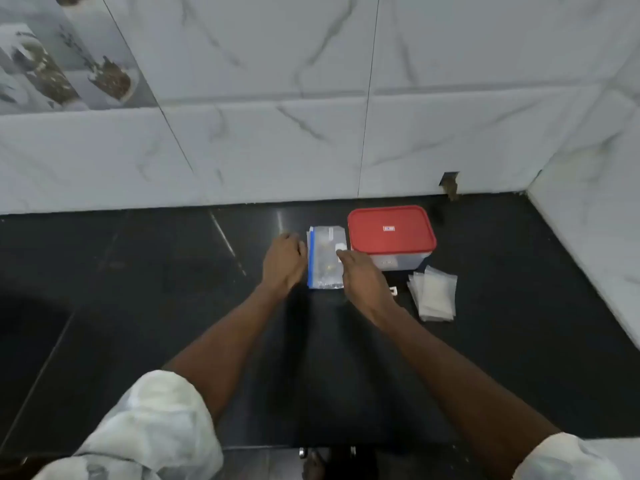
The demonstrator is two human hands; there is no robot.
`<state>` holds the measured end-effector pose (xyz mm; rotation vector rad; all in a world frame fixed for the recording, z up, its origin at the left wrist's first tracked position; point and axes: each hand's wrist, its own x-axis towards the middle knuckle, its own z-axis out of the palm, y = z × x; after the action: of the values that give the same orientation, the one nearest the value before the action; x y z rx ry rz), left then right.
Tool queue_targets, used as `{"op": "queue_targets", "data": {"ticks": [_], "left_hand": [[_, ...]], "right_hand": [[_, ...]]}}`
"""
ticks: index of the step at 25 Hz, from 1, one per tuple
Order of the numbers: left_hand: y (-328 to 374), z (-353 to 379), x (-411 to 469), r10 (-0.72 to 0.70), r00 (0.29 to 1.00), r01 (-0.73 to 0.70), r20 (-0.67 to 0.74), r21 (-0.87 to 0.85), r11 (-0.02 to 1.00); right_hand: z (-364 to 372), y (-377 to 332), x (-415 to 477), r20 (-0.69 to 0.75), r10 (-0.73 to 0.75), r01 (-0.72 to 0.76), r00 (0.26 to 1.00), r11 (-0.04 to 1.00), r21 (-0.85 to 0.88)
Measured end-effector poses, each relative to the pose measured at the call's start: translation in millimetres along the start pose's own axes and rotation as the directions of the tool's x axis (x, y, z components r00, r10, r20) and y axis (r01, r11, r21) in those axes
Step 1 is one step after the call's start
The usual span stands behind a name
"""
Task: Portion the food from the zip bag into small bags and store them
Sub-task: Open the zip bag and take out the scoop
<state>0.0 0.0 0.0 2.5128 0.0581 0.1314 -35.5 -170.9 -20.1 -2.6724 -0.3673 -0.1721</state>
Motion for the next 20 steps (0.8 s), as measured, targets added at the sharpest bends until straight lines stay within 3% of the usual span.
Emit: {"op": "queue_targets", "data": {"ticks": [4, 6, 15, 20], "left_hand": [[-7.8, 38.1, -16.1, -0.297, 0.953, 0.301, 0.057, -0.083, 0.95], [-6.1, 50.1, -20.5, -0.355, 0.929, 0.366, 0.104, -0.131, 0.921], [15.4, 59.9, -14.5, -0.47, 0.882, 0.464, 0.036, -0.244, 0.852], [15.5, 23.0, 0.8, -0.373, 0.927, 0.367, 0.042, -0.315, 0.875]], "right_hand": [[40.1, 4.8, -11.3, 0.126, 0.11, -0.103, 0.986, 0.993, -0.064], [51.3, 3.8, -9.5, 0.135, 0.141, -0.131, 0.981, 0.988, -0.081], [70.6, 0.2, -4.1, 0.124, 0.174, -0.19, 0.977, 0.972, 0.139], [31.1, -7.0, 20.2, 0.063, 0.118, -0.128, 0.991, 0.969, 0.213]]}}
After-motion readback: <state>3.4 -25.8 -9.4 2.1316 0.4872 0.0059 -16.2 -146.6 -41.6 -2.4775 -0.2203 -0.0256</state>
